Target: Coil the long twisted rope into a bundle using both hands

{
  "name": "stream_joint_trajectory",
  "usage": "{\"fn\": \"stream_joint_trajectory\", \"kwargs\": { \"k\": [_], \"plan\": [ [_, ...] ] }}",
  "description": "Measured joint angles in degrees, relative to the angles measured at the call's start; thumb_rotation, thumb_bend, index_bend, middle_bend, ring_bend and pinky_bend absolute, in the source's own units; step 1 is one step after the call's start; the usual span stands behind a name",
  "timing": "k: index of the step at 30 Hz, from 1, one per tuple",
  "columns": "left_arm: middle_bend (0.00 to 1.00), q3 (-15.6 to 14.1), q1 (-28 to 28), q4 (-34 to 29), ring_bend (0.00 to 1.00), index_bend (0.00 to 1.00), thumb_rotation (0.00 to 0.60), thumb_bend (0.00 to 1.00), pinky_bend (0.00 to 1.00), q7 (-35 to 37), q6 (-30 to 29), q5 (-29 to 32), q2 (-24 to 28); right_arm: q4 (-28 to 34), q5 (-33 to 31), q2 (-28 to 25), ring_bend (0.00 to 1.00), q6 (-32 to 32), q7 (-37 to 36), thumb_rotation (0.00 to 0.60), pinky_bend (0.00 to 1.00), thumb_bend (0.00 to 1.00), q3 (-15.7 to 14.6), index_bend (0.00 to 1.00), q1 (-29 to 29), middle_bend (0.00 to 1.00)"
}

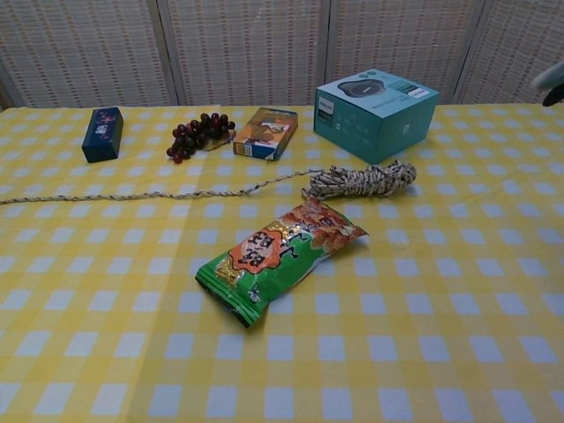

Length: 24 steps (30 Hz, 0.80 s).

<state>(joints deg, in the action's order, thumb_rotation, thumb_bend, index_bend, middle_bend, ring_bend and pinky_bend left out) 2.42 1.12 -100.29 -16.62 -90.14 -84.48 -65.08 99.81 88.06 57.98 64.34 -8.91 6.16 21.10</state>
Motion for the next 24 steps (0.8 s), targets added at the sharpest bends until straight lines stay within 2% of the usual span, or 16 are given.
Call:
{"fn": "stream_joint_trajectory", "kwargs": {
  "k": [10, 17, 24],
  "plan": [
    [0.09, -0.2, -0.6, -0.1, 0.10, 0.18, 0.600, 0.24, 0.03, 0.5, -0.8, -0.5, 0.4, -1.1, -12.0, 4.9, 0.11, -15.2, 5.8, 0.600, 0.24, 0.19, 4.3, 0.19, 11.8, 0.22],
    [0.09, -0.3, -0.8, -0.2, 0.10, 0.18, 0.600, 0.24, 0.03, 0.4, -0.9, -0.6, 0.6, -5.4, -19.6, 10.1, 0.09, -21.4, 8.5, 0.600, 0.24, 0.19, 5.8, 0.16, 17.4, 0.16],
    [0.09, -0.3, -0.8, -0.3, 0.10, 0.18, 0.600, 0.24, 0.03, 0.3, -0.6, -0.6, 0.5, -11.6, -25.8, 15.1, 0.08, -25.0, 11.2, 0.600, 0.24, 0.19, 6.3, 0.16, 22.0, 0.16]
  ]
}}
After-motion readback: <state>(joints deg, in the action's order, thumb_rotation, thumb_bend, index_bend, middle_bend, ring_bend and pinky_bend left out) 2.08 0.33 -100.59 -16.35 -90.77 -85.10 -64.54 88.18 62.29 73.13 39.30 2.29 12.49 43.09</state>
